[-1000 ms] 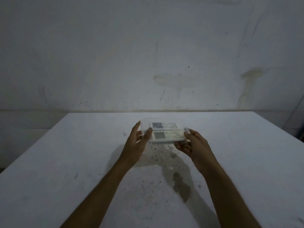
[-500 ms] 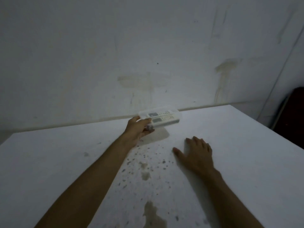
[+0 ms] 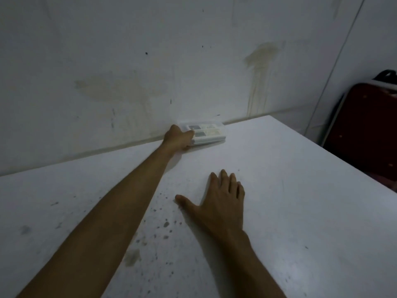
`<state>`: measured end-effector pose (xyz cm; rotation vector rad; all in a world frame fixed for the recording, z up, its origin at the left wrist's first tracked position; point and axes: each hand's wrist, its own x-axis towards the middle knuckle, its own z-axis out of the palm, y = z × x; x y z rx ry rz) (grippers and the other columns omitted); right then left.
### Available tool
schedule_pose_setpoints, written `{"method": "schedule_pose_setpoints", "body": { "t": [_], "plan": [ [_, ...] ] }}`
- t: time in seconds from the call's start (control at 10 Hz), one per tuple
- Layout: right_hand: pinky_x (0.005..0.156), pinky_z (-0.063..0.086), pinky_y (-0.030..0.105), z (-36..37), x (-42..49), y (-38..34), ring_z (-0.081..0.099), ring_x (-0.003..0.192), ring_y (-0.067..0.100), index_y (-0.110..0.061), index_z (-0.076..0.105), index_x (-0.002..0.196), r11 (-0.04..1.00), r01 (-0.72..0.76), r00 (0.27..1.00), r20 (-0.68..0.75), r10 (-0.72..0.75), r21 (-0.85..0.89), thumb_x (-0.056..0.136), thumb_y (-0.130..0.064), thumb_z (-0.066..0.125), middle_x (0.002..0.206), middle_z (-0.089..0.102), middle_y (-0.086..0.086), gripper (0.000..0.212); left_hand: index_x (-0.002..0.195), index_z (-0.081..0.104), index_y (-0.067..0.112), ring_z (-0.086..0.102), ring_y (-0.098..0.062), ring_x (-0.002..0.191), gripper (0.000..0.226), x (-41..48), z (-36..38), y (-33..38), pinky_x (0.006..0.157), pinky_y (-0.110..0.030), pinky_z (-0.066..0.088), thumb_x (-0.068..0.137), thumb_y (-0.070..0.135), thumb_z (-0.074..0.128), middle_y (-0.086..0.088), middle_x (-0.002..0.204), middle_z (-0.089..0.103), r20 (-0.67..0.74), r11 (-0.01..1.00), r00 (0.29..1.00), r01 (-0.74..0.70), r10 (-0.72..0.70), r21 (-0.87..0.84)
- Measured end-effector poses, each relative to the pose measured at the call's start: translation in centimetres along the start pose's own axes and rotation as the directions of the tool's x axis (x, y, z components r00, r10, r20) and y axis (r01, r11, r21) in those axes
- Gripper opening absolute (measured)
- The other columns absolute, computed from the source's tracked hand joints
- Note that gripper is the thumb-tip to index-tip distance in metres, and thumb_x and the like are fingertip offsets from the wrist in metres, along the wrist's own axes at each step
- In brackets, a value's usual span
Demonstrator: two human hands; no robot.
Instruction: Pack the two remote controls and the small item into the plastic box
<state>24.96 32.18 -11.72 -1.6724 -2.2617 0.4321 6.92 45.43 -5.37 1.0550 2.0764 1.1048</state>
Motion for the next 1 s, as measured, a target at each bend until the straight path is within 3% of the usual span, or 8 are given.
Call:
{"method": "schedule_pose_setpoints", "body": {
  "t": [0.1, 0.2, 0.4, 0.5, 0.7, 0.8, 0.9, 1.0],
  "plan": [
    [0.124, -0.008, 0.051, 0.1, 0.1, 0.1, -0.009, 0.157, 0.033, -0.018, 0.010, 0.162, 1.000, 0.003, 1.000, -0.009, -0.003, -0.003, 0.065, -0.103, 0.022, 0.171, -0.002, 0.010, 0.129, 0.132, 0.059, 0.000, 0.068, -0.029, 0.098, 0.061, 0.1, -0.2, -0.4, 0.075, -0.028, 0.051, 0.094, 0.049, 0.064, -0.017, 0.124, 0.067, -0.033, 0.913, 0.993, -0.087, 0.109, 0.399],
    [0.124, -0.009, 0.052, 0.0, 0.0, 0.0, -0.010, 0.157, 0.033, -0.018, 0.009, 0.162, 1.000, 0.011, 1.000, -0.007, -0.012, -0.025, 0.067, -0.102, 0.021, 0.171, -0.003, 0.011, 0.128, 0.147, 0.043, 0.006, 0.056, -0.037, 0.127, 0.080, 0.3, -0.1, -1.7, 0.098, -0.039, 0.049, 0.091, 0.061, 0.060, -0.022, 0.145, 0.050, -0.059, 0.887, 0.987, -0.107, 0.149, 0.449],
    [0.125, -0.005, 0.054, 0.2, 0.1, 0.0, -0.008, 0.157, 0.034, -0.017, 0.010, 0.162, 0.999, 0.013, 1.000, -0.028, -0.014, -0.037, 0.067, -0.102, 0.019, 0.171, -0.002, 0.012, 0.128, 0.139, 0.053, 0.029, 0.061, -0.028, 0.112, 0.084, 0.1, 0.2, -4.6, 0.090, -0.037, 0.053, 0.074, 0.081, 0.063, -0.011, 0.131, 0.048, 0.074, 0.754, 0.903, -0.396, 0.423, 0.524],
    [0.125, -0.006, 0.054, 0.1, 0.1, -0.2, -0.011, 0.157, 0.033, -0.017, 0.007, 0.163, 0.999, 0.012, 1.000, -0.022, -0.013, -0.044, 0.068, -0.101, 0.020, 0.171, -0.004, 0.011, 0.127, 0.126, 0.058, 0.032, 0.065, -0.028, 0.100, 0.069, 0.9, 0.3, -5.0, 0.081, -0.038, 0.058, 0.075, 0.079, 0.063, -0.008, 0.120, 0.053, -0.015, 0.711, 0.856, -0.419, 0.517, 0.564],
    [0.124, -0.008, 0.053, 0.5, 0.4, -0.3, -0.012, 0.157, 0.032, -0.020, 0.007, 0.163, 0.999, 0.015, 0.999, -0.029, -0.016, -0.036, 0.067, -0.101, 0.020, 0.171, -0.005, 0.010, 0.126, 0.122, 0.056, 0.037, 0.065, -0.025, 0.094, 0.072, 1.5, 1.3, -3.9, 0.077, -0.037, 0.059, 0.069, 0.084, 0.063, -0.006, 0.117, 0.054, 0.013, 0.714, 0.866, -0.421, 0.501, 0.560],
    [0.124, -0.007, 0.054, 0.2, 0.4, -0.2, -0.010, 0.157, 0.032, -0.019, 0.009, 0.162, 0.999, 0.019, 1.000, -0.013, -0.019, -0.038, 0.068, -0.101, 0.020, 0.171, -0.002, 0.011, 0.126, 0.142, 0.044, 0.031, 0.060, -0.019, 0.105, 0.087, 0.4, 0.5, -5.2, 0.085, -0.034, 0.056, 0.071, 0.072, 0.074, -0.002, 0.124, 0.056, 0.054, 0.832, 0.895, -0.433, 0.444, 0.348],
    [0.125, -0.003, 0.055, 0.0, 0.0, -0.7, -0.006, 0.157, 0.033, -0.017, 0.013, 0.162, 0.999, 0.025, 1.000, -0.002, -0.025, -0.035, 0.068, -0.101, 0.022, 0.171, 0.002, 0.013, 0.126, 0.143, 0.050, 0.015, 0.060, -0.015, 0.113, 0.070, -2.2, -2.4, -7.7, 0.091, -0.025, 0.050, 0.087, 0.049, 0.074, 0.000, 0.126, 0.060, -0.012, 0.915, 0.927, -0.369, 0.376, 0.165],
    [0.124, 0.001, 0.056, -1.4, -0.5, -0.7, -0.001, 0.157, 0.036, -0.016, 0.017, 0.161, 0.998, 0.024, 1.000, -0.002, -0.024, -0.055, 0.071, -0.098, 0.026, 0.170, 0.007, 0.015, 0.123, 0.124, 0.070, 0.011, 0.063, -0.017, 0.116, 0.036, -7.1, -5.4, -11.4, 0.101, -0.025, 0.049, 0.095, 0.032, 0.069, -0.002, 0.125, 0.068, -0.075, 0.861, 0.880, -0.436, 0.469, 0.263]
  ]
}}
